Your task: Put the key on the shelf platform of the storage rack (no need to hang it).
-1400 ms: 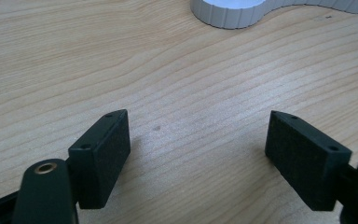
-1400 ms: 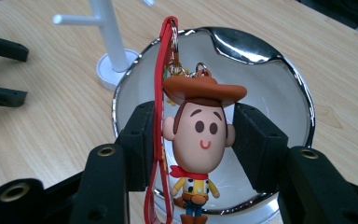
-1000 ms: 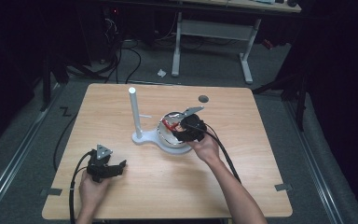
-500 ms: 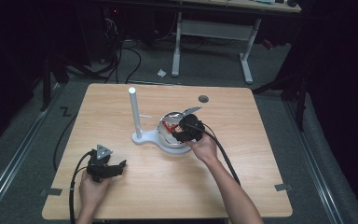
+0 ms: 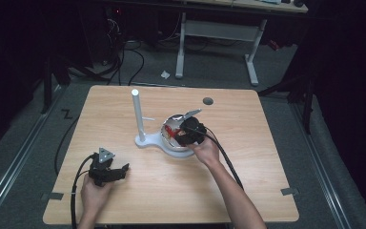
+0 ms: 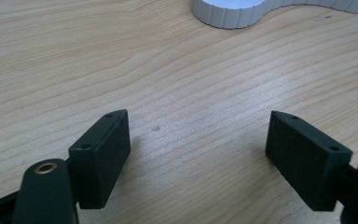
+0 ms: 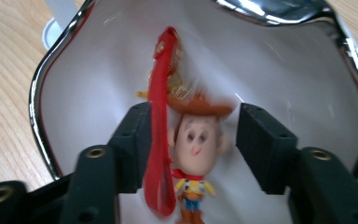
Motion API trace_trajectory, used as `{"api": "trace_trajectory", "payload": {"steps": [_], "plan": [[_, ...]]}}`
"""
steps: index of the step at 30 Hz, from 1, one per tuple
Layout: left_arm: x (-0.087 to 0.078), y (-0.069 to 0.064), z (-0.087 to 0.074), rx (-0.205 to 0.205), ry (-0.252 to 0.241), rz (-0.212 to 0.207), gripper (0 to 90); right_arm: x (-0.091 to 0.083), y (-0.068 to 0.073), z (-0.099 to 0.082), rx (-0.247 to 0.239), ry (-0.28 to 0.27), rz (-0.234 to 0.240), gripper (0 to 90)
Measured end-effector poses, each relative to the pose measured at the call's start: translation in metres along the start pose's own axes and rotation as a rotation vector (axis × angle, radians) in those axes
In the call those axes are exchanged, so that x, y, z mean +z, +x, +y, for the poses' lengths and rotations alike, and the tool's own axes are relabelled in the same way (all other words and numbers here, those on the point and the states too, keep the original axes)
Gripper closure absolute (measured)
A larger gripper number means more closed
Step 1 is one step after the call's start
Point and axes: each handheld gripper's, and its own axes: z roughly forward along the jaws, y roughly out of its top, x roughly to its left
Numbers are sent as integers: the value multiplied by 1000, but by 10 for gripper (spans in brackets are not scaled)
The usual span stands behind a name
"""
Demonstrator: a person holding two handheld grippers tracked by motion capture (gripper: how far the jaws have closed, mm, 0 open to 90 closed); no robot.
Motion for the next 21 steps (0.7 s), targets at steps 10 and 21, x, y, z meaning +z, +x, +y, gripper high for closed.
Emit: {"api": "trace_trajectory", "payload": {"steps": [10,21], "plan": [[-1,0,0,2,3,0,217,-19,-5,-8,34,-55,39,364],[0,0,0,-2,0,0,221,-46,-14,-11,85,-152,67,371]]}}
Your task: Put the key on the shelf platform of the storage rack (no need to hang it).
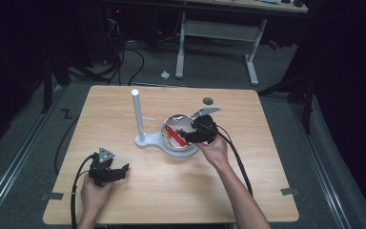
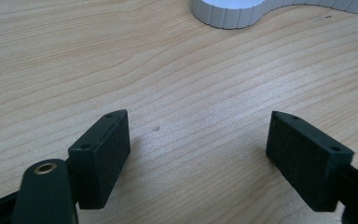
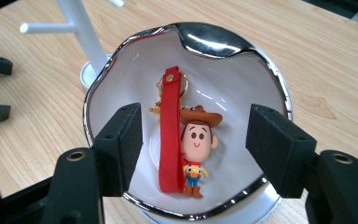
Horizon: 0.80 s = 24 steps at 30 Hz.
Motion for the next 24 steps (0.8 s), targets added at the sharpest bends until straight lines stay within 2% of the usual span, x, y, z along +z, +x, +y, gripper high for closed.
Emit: {"api": "trace_trajectory", "payload": {"steps": [4,7,9,14,20,24], "plan": [[0,0,0,0,1,2,225,-11,0,-6,-11,-4,-3,408],[0,0,0,-1,-1,1,225,-19,-8,-12,30,-33,9,414],[0,0,0,-2,-1,2,225,-23,-11,-14,50,-39,0,418],[0,0,0,-2,0,1,225,-37,-11,-13,29,-54,-20,421],[0,0,0,-3,0,1,225,-54,-19,-13,65,-75,-35,428],[0,0,0,-1,0,1,224,-68,-20,-17,52,-78,-58,431]]}}
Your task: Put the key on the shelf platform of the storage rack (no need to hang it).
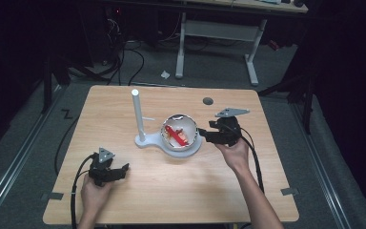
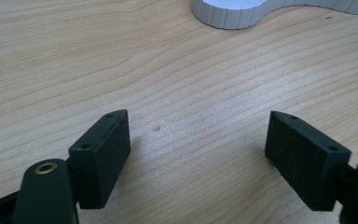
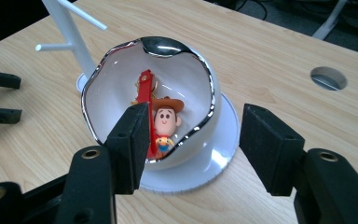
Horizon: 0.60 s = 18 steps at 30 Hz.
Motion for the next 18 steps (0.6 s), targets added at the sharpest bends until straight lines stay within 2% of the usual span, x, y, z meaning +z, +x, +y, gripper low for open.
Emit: {"api": "trace_trajectory", "payload": {"steps": [3,5,7,9,14,18], "plan": [[0,0,0,2,1,0,224,-10,-3,-3,9,-23,-9,435],[0,0,0,1,0,0,224,-17,-5,-7,36,-49,-8,440],[0,0,0,2,1,1,224,-20,-7,-12,57,-52,-12,440],[0,0,0,1,0,0,224,-23,-9,-16,53,-44,-25,440],[0,0,0,1,0,0,223,-37,-13,-25,97,-79,-27,439],[0,0,0,1,0,0,223,-46,-16,-30,99,-91,-41,439]]}}
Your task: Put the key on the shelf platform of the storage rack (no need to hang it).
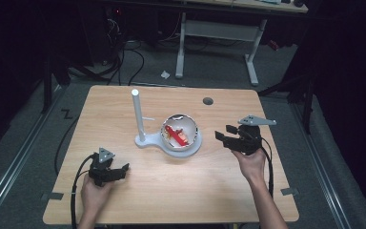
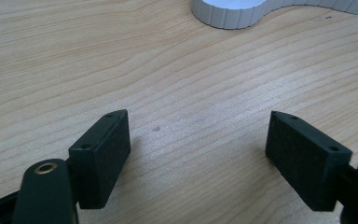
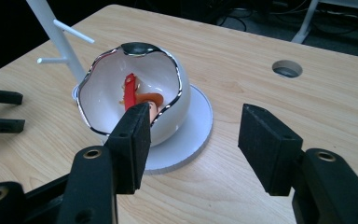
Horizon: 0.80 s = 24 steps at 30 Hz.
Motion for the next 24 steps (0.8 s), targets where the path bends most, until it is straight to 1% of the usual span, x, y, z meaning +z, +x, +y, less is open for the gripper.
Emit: {"api": "trace_trajectory", "payload": {"steps": [4,6,8,13,15,17,22,24], "plan": [[0,0,0,0,0,0,221,-6,-6,-7,28,-5,-9,439],[0,0,0,0,0,0,221,-10,-8,-9,34,-1,-15,439],[0,0,0,0,0,0,222,-14,-9,-10,28,-1,-22,439],[0,0,0,0,0,0,221,-28,-13,-14,34,-28,-29,440],[0,0,0,0,0,0,222,-31,-15,-18,47,-26,-26,440],[0,0,0,0,-1,0,221,-33,-18,-22,54,-15,-35,440],[0,0,0,1,-1,0,221,-41,-23,-35,74,-30,-45,440],[0,0,0,0,-1,0,221,-43,-23,-39,78,-27,-49,440]]}}
